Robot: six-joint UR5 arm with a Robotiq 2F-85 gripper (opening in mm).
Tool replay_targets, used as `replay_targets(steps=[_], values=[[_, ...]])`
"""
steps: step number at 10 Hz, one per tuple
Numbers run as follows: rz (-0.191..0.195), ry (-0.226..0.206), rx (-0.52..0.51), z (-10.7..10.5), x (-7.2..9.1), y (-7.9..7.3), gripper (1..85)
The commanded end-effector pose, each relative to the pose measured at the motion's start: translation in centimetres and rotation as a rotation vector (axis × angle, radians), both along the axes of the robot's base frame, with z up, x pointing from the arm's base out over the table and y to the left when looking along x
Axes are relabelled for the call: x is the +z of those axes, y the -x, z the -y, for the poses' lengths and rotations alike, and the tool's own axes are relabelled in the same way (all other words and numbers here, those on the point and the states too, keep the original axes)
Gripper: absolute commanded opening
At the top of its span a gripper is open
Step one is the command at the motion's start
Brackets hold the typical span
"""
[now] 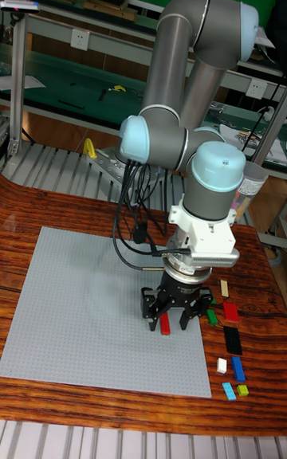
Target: Build with small Lego blocks
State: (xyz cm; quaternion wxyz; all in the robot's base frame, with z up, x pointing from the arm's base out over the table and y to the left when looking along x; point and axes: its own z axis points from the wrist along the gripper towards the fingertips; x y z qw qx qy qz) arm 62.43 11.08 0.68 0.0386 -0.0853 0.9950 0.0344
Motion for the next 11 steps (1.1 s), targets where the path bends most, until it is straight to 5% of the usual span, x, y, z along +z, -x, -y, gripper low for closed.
replay_targets(steps=[1, 5, 6, 11], values=[[0.002, -0.013, -0.004, -0.2, 1.1, -0.1, 60.7], [-0.014, -0.023, -0.01, -0.4, 2.6, 0.7, 55.7], [-0.047, -0.015, -0.063, -0.3, 2.4, 1.2, 3.0], [-0.037, -0.009, -0.059, -0.1, 2.4, 1.0, 1.3]])
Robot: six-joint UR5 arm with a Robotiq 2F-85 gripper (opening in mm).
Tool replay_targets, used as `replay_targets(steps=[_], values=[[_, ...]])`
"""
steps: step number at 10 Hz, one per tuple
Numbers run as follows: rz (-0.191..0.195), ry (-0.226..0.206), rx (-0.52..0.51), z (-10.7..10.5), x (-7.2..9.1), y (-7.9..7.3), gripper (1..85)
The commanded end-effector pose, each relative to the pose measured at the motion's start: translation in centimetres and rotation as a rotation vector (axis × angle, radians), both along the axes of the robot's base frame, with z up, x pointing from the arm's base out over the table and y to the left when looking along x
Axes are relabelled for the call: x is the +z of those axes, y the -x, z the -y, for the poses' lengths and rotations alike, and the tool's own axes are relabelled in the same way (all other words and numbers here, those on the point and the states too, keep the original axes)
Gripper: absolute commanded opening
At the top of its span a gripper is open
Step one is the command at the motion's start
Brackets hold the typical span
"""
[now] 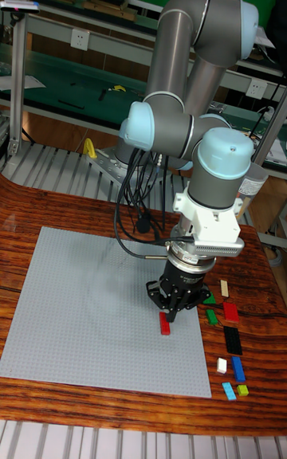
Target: Build with small Lego blocks
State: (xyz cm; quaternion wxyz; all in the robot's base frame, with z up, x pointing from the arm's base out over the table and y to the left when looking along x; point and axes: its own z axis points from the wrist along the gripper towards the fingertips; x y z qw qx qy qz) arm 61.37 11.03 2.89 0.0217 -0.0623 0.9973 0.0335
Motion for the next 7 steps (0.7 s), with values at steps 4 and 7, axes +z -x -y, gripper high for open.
replay_targets(steps=[4, 7], values=[[-0.002, -0.024, -0.021, -0.49, 0.22, -0.06, 1.3], [0.004, -0.033, -0.026, -0.73, 0.25, -0.22, 1.3]])
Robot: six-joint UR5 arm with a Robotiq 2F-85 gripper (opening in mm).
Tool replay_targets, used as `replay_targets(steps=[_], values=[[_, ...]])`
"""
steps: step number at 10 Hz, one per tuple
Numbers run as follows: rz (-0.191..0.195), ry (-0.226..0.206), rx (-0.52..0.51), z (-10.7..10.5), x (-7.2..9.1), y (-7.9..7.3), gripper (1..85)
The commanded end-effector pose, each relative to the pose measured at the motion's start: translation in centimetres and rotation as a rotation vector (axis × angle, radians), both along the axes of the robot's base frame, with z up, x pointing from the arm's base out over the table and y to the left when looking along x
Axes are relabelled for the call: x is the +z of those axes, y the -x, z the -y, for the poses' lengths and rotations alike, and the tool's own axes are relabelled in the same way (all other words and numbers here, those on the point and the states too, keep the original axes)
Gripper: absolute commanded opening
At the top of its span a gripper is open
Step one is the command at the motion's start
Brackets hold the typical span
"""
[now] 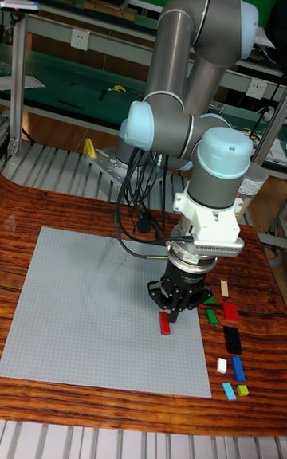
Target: Build with small Lego blocks
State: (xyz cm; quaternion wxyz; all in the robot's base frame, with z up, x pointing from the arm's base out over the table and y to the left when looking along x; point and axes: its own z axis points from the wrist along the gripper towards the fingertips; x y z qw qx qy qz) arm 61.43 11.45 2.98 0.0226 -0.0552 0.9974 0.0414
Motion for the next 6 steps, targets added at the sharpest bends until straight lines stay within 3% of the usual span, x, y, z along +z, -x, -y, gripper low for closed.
replay_targets(steps=[1, 3, 4, 6], values=[[0.006, -0.018, -0.015, -0.2, 0.1, -0.1, 1.3], [0.007, -0.001, -0.017, 0.9, 0.0, 0.6, 1.3], [0.017, 0.024, -0.008, 1.6, -0.1, 0.4, 1.3], [0.018, 0.032, -0.005, 1.8, -0.1, 0.4, 1.3]])
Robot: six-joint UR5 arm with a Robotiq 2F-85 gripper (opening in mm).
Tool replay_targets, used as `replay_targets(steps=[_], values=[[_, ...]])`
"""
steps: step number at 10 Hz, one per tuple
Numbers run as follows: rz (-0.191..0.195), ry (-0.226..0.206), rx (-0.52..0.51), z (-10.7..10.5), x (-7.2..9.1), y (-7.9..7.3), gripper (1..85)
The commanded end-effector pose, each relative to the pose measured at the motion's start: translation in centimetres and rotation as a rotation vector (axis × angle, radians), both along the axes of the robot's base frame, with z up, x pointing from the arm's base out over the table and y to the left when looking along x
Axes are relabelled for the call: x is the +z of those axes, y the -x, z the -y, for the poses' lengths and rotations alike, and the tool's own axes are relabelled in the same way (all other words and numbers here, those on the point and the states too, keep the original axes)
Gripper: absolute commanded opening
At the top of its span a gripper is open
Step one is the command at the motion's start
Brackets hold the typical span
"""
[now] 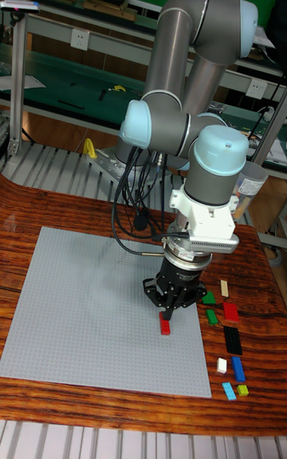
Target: Build with small Lego blocks
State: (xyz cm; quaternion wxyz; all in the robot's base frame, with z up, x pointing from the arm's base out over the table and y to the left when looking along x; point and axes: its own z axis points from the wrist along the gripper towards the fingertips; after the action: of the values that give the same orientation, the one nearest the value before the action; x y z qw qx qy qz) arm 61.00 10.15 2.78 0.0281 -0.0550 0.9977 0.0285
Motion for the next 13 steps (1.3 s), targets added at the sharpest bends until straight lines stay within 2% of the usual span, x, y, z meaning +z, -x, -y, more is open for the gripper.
replay_targets(steps=[1, 6, 8, 11, 13], values=[[0.005, 0.007, -0.002, 0.5, 0.1, 0.0, 1.3], [0.008, 0.019, -0.022, 0.7, -0.3, -0.3, 1.3], [0.006, 0.008, -0.028, 0.0, -0.6, -0.3, 1.3], [0.01, 0.014, -0.033, -0.5, -0.7, -0.5, 1.3], [-0.007, 0.017, -0.014, -0.3, -0.6, 0.0, 1.3]])
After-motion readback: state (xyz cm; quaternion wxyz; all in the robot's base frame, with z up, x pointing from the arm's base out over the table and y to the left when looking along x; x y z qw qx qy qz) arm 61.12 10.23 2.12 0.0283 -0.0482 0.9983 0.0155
